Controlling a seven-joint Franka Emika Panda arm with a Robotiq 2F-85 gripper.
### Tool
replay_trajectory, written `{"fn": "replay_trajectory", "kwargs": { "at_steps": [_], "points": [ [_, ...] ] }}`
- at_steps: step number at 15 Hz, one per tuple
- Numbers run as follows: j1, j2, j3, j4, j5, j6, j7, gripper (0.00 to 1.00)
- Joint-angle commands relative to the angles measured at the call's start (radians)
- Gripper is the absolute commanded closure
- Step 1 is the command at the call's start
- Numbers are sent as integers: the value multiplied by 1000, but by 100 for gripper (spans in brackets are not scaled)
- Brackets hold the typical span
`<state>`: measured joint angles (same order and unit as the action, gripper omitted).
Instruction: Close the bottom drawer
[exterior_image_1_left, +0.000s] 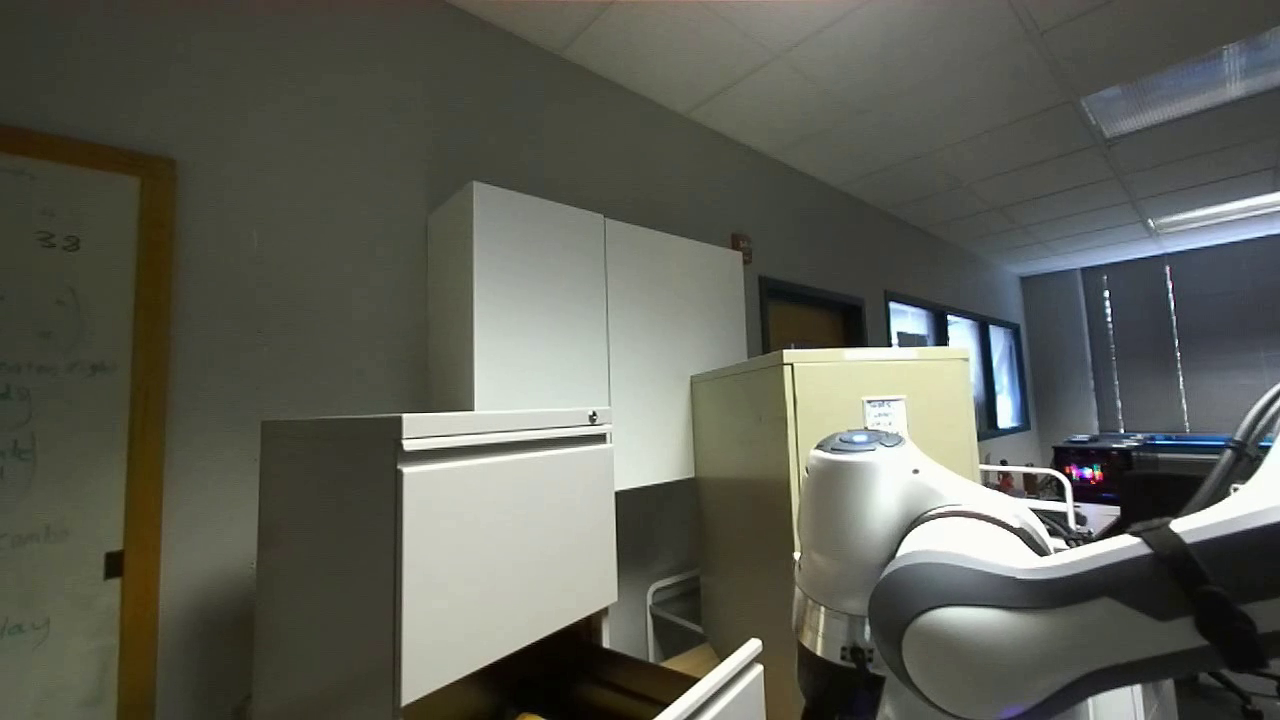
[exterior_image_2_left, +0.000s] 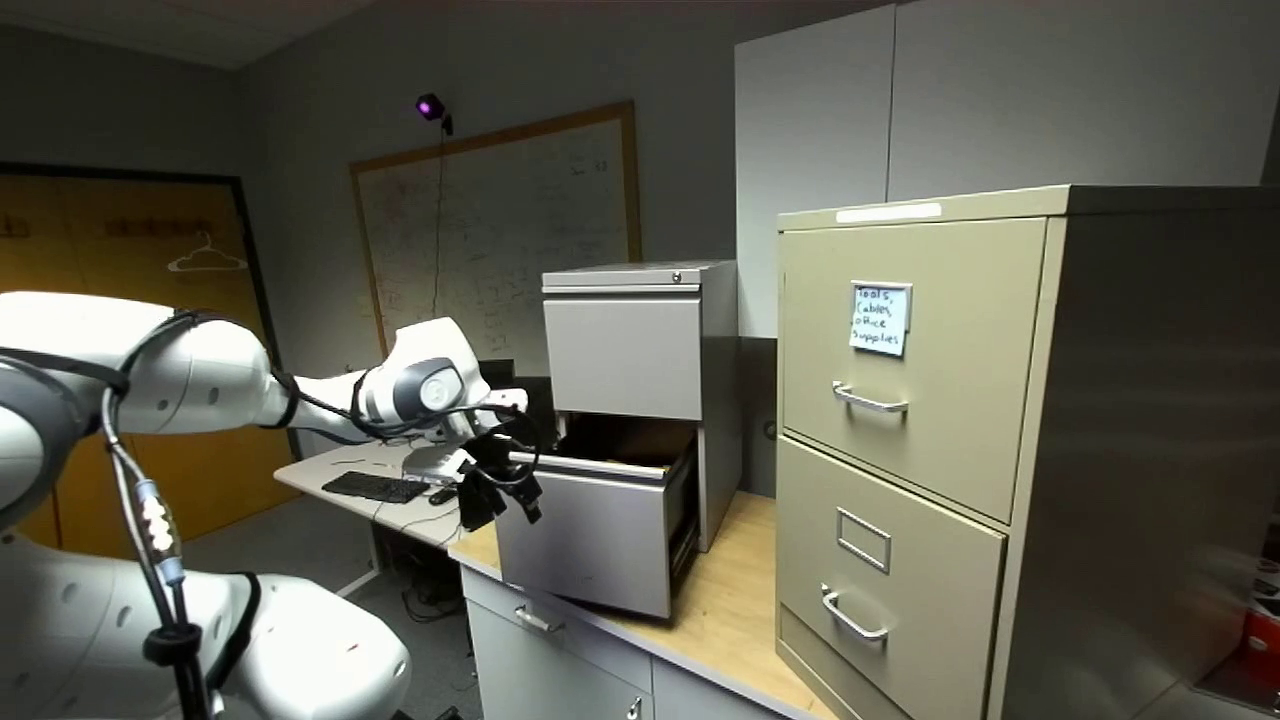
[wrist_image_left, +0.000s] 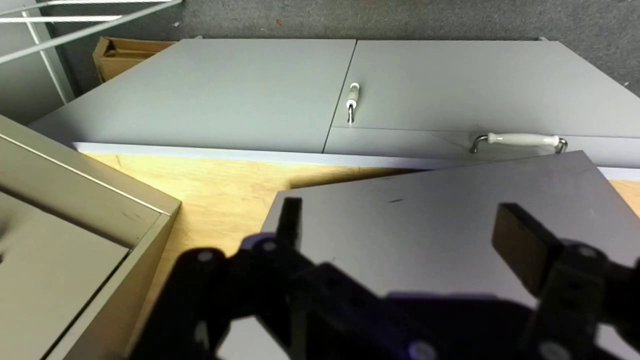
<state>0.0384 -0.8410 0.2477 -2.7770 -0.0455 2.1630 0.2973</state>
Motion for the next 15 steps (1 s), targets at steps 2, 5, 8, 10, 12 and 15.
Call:
{"fn": "replay_trajectory", "kwargs": {
  "at_steps": [2,5,8,10,12,15],
  "points": [
    [-17,154,-43,95,-35,61,-75,31],
    [-13,240,-60,151,-35,109,-105,54],
    [-11,327,-63,227,-44,134,-115,77],
    [-9,384,-58,284,-56,136,-114,91],
    [-4,443,-58,343,-64,133,-114,100],
    [19,528,-76,424,-24,127,-135,100]
  ]
}}
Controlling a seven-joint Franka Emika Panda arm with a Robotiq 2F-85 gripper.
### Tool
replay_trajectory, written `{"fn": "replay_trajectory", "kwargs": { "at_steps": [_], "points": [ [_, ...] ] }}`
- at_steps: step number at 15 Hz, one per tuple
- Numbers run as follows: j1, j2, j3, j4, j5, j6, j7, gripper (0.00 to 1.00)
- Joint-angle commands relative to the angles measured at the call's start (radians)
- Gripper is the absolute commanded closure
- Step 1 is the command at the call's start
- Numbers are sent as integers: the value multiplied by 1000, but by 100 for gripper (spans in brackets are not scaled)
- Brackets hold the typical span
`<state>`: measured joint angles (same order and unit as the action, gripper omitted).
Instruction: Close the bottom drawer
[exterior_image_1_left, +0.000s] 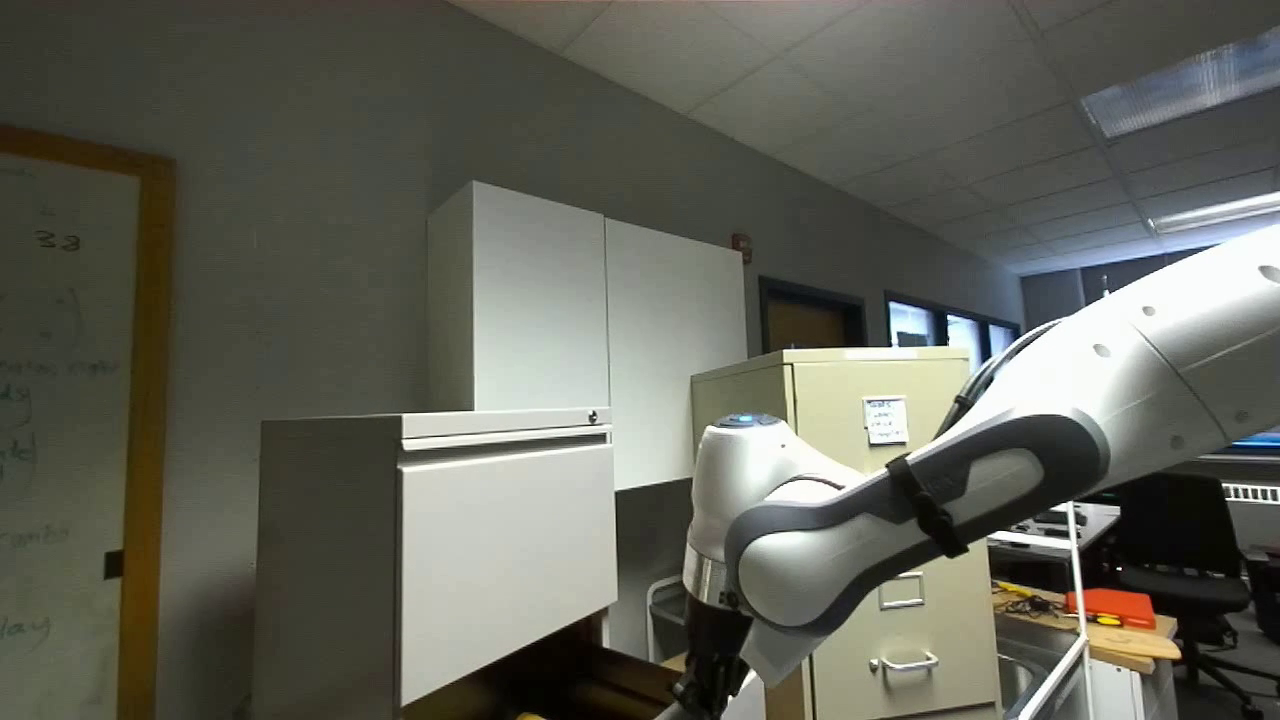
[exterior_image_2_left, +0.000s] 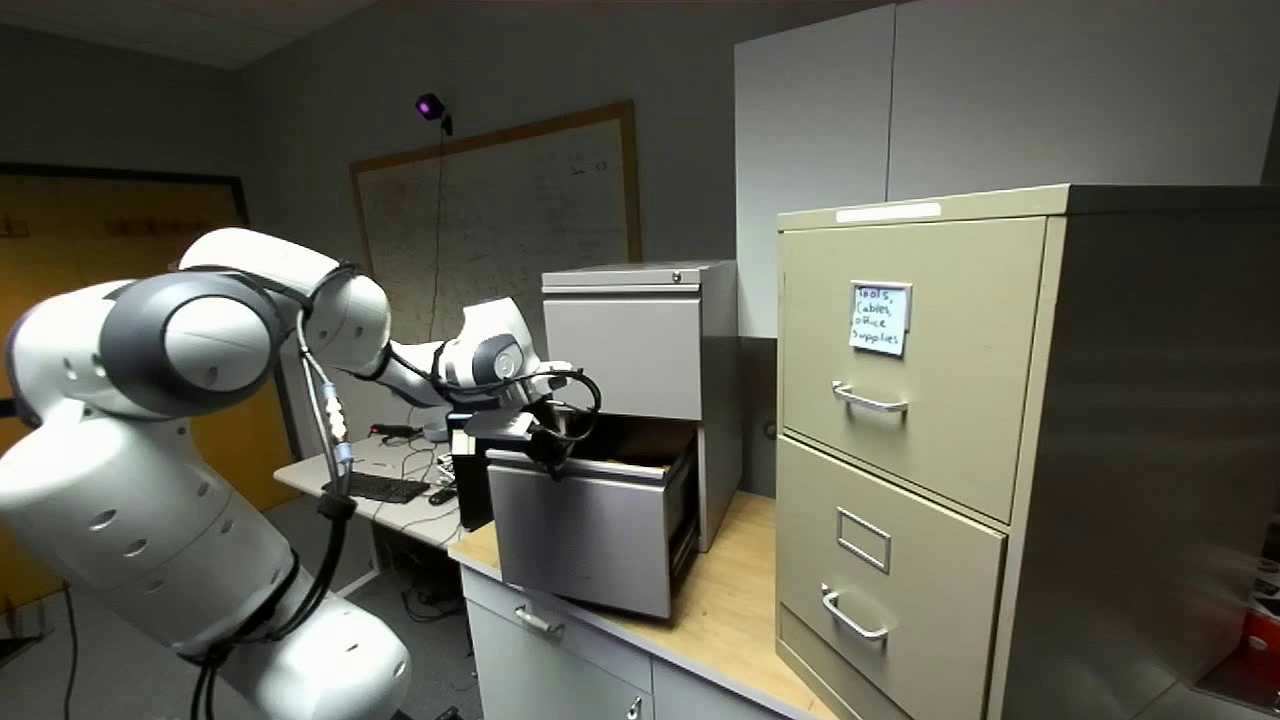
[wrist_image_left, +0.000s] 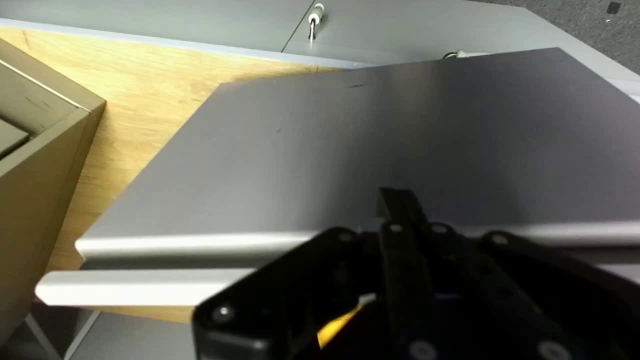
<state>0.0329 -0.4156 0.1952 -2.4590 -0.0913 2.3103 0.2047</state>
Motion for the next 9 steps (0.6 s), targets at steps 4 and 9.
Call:
{"fn": "replay_trajectory", "kwargs": {
  "at_steps": [4,9],
  "points": [
    [52,196,-61,154,117,-27,-105,100],
    [55,274,-84,234,166,-25,-167,100]
  ]
}}
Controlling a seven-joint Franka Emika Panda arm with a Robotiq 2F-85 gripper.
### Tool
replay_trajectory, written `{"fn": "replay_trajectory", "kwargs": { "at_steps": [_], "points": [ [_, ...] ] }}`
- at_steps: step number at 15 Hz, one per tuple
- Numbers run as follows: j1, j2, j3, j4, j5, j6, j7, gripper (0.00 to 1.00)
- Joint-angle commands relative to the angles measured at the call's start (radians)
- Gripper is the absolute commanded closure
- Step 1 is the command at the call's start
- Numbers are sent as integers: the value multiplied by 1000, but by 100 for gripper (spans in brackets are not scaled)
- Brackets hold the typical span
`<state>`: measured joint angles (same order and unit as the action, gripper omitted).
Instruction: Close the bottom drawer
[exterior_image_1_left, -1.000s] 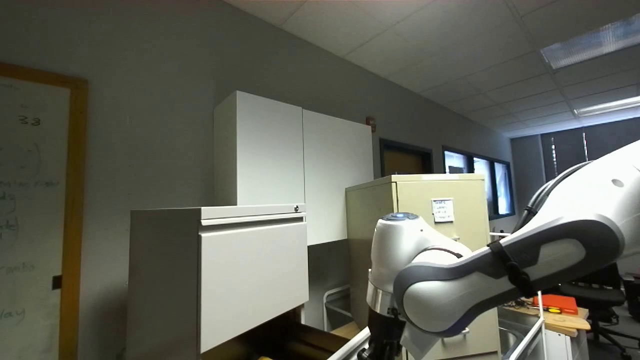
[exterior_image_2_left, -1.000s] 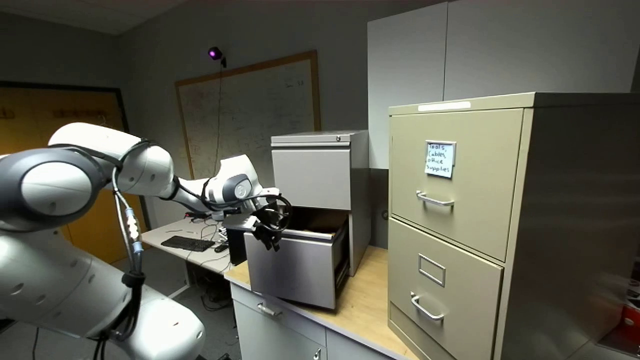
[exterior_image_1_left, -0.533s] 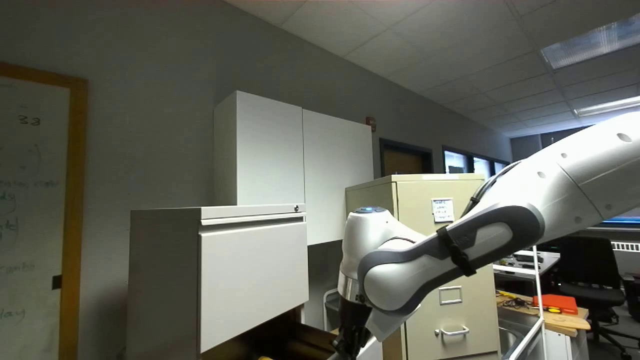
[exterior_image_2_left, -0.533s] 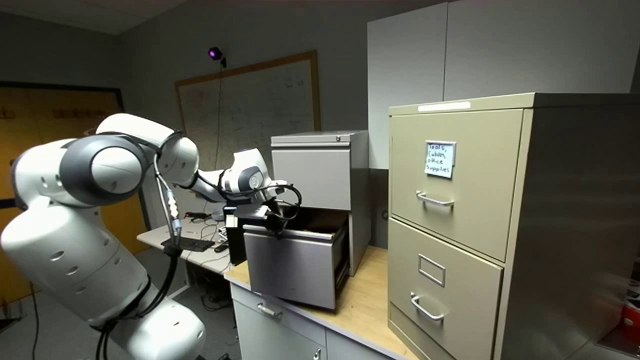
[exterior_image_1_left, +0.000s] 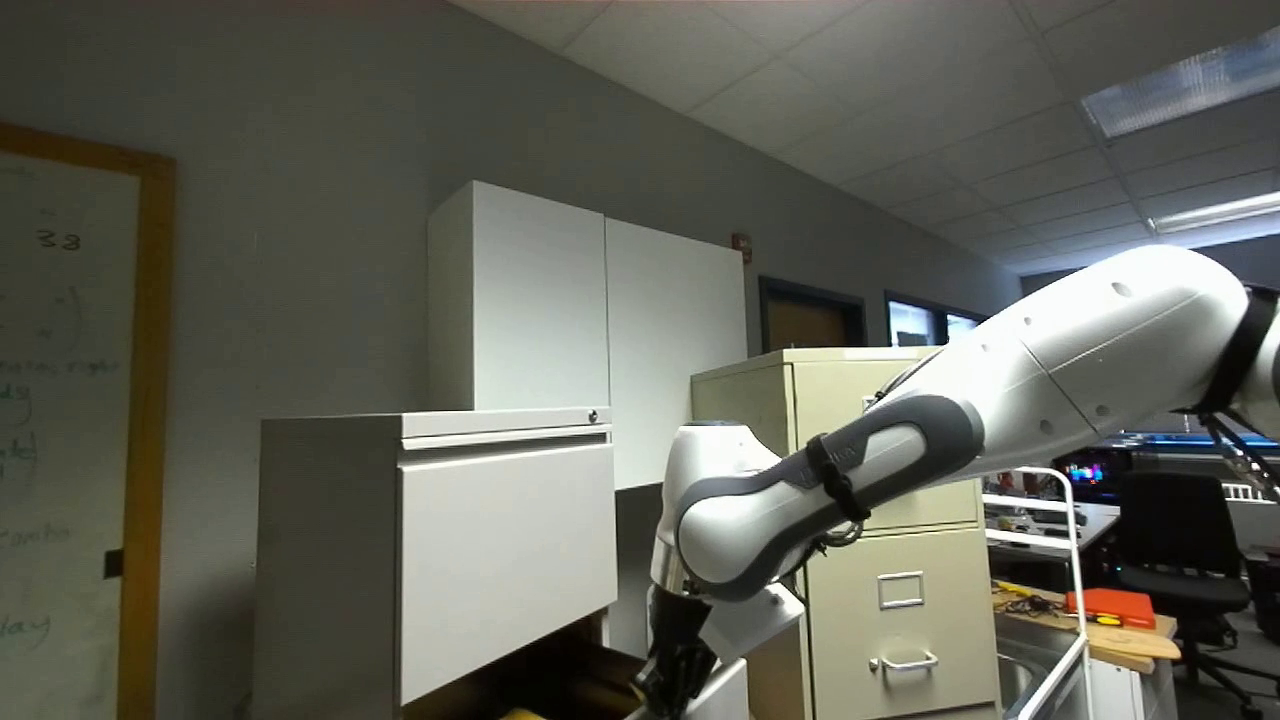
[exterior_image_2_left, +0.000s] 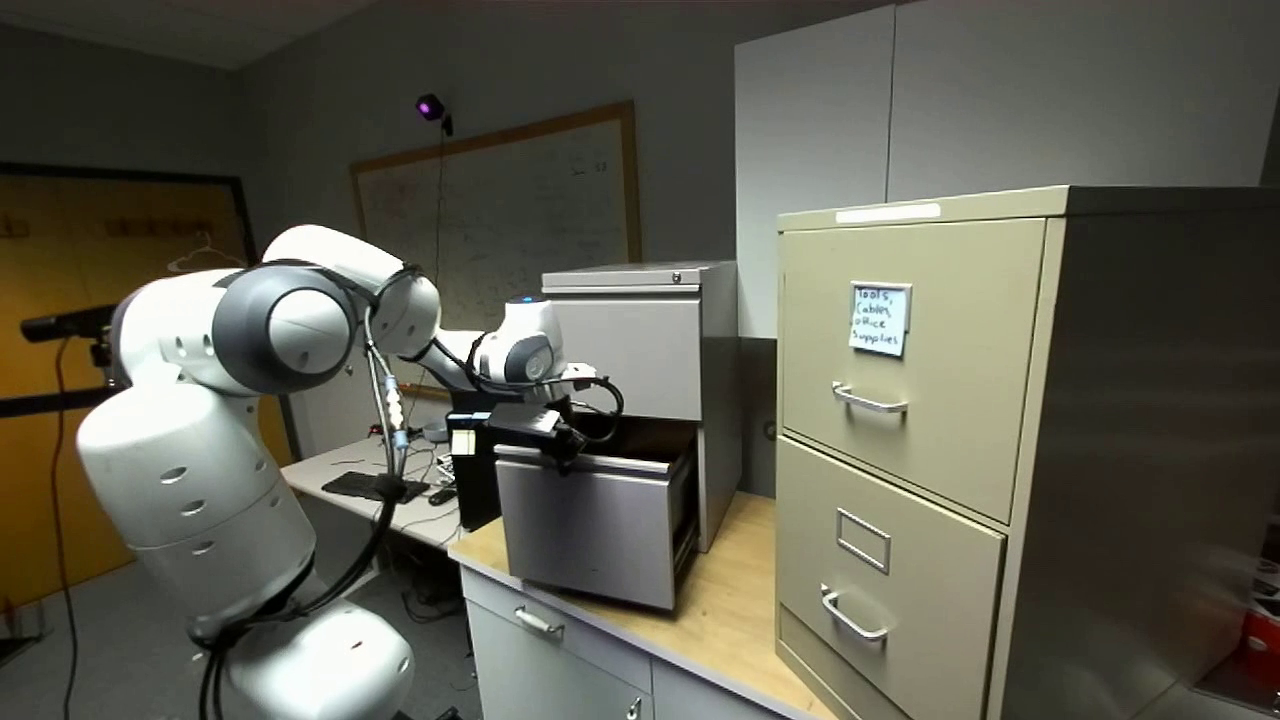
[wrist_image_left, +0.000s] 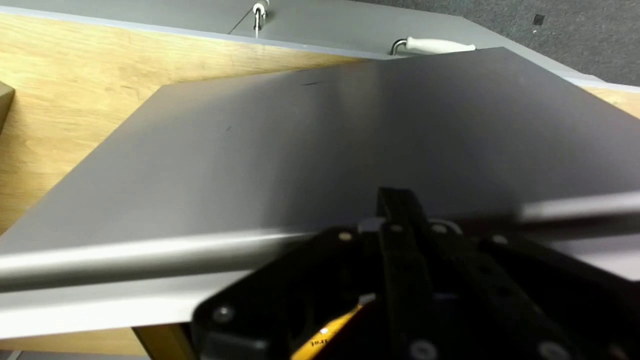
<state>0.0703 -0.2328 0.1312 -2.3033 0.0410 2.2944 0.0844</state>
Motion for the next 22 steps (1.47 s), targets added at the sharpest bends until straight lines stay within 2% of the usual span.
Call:
{"fn": "replay_trajectory", "kwargs": {
  "at_steps": [1,12,17,22],
  "points": [
    [17,109,-20,106,31,-11,-50,100],
    [9,280,-22,428,-7,-89,-30,100],
    [24,329,-19,534,-86,-50,19,100],
    [16,371,-33,637,-113,147,4,100]
  ]
}}
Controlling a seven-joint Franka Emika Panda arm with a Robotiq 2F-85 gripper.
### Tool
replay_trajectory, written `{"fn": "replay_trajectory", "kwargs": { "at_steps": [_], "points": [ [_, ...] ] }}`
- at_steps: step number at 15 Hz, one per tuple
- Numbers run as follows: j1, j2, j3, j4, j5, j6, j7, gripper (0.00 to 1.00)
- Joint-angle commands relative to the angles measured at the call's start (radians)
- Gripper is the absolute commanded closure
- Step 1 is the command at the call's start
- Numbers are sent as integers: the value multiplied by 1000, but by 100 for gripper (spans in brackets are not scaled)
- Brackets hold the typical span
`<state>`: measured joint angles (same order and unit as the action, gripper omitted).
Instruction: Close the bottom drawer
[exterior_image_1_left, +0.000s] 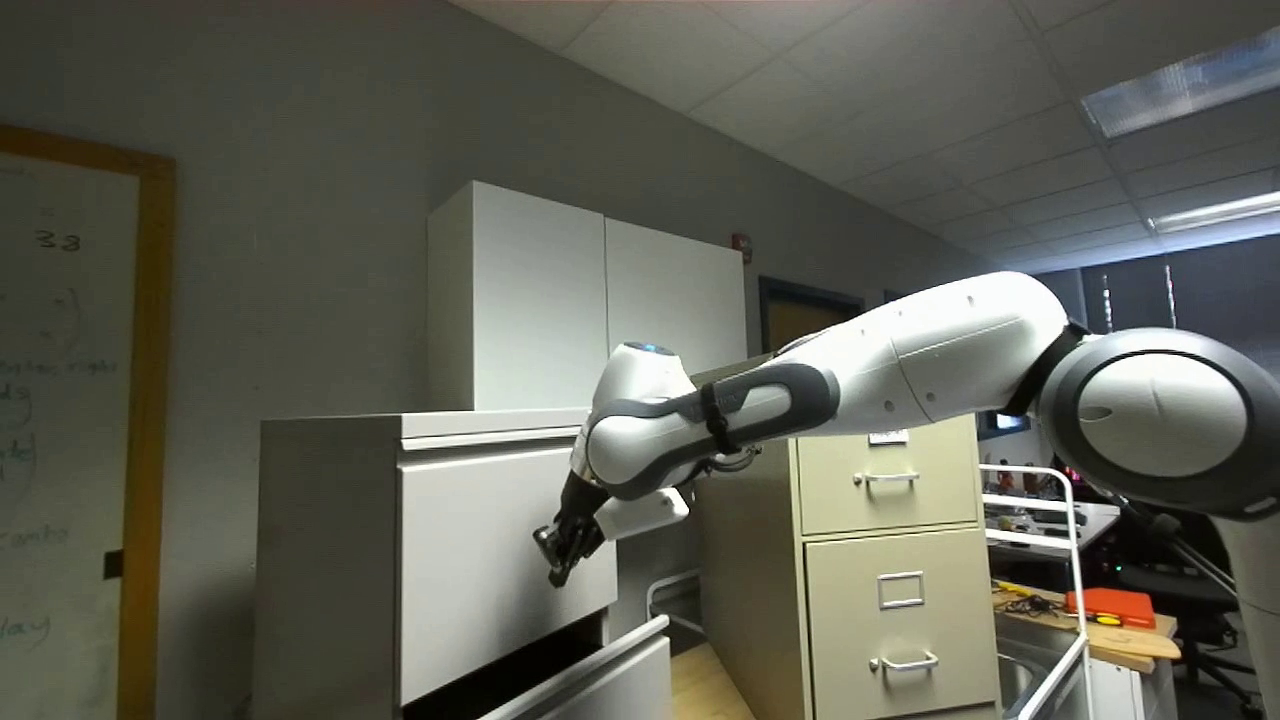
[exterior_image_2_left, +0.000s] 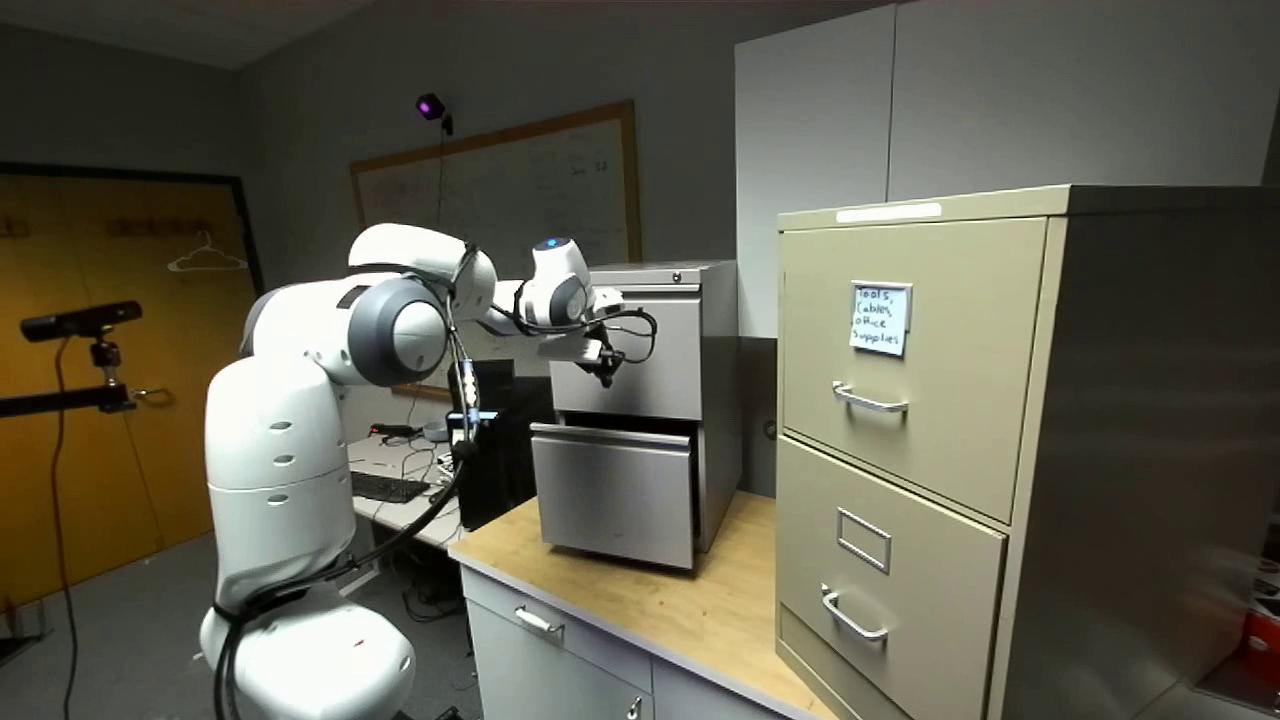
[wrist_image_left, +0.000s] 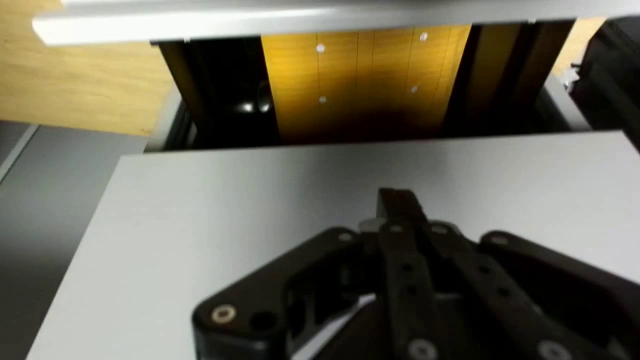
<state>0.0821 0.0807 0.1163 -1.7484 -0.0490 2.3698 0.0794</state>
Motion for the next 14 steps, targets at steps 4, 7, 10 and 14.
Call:
{"fn": "replay_trajectory", "kwargs": {
  "at_steps": [4,7,10,14],
  "points": [
    [-6,67,-49,55,-25,52,43,100],
    [-9,31,-71,0,-27,-56,70,100],
    [-11,-31,-79,-68,-17,-145,98,100],
    [-17,-116,-77,-174,-20,-201,125,100]
  ]
}}
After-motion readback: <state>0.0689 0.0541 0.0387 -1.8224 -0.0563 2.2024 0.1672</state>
